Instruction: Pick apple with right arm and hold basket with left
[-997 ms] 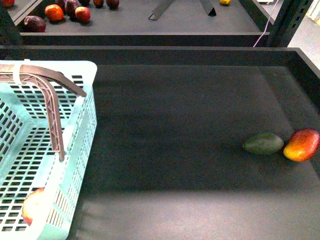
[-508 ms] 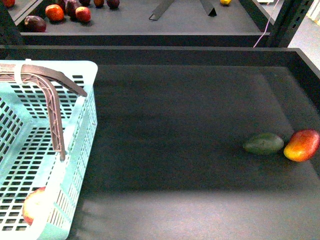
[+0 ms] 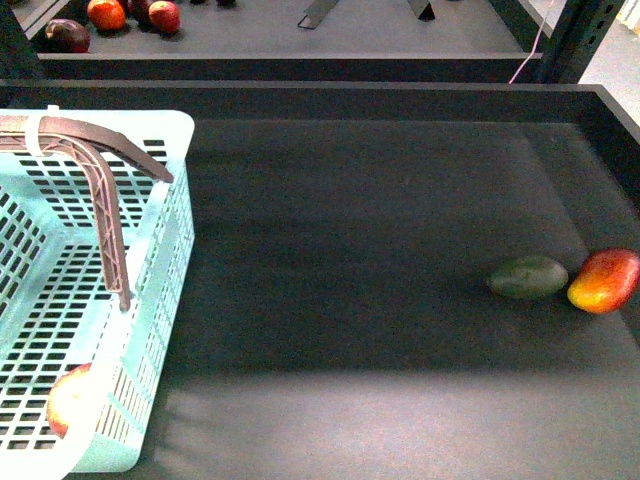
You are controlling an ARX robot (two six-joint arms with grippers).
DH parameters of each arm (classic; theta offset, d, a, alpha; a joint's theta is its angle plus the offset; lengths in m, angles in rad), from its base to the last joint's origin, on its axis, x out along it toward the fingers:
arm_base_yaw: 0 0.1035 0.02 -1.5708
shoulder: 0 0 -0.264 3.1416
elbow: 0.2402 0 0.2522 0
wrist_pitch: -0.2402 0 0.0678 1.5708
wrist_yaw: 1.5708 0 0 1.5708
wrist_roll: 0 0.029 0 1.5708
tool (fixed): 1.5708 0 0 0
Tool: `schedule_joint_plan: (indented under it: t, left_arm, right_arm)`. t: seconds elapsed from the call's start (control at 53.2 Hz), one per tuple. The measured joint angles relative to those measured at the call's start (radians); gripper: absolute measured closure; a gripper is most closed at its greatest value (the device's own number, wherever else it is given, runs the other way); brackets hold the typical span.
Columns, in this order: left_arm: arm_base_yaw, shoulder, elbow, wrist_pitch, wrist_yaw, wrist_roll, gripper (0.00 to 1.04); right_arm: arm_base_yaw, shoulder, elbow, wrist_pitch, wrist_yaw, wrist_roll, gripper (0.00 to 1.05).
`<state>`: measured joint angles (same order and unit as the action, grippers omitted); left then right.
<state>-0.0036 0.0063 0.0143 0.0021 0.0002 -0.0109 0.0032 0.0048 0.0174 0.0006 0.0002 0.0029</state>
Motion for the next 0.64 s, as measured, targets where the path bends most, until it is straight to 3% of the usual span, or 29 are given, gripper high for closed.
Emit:
schedule_joint_plan:
  t: [0.64]
  left_arm:
    - [0.0,0.0,0.0,0.0,0.0,0.0,1.01]
  right_arm:
    - [0.0,0.0,0.0,0.0,0.0,0.0,0.09]
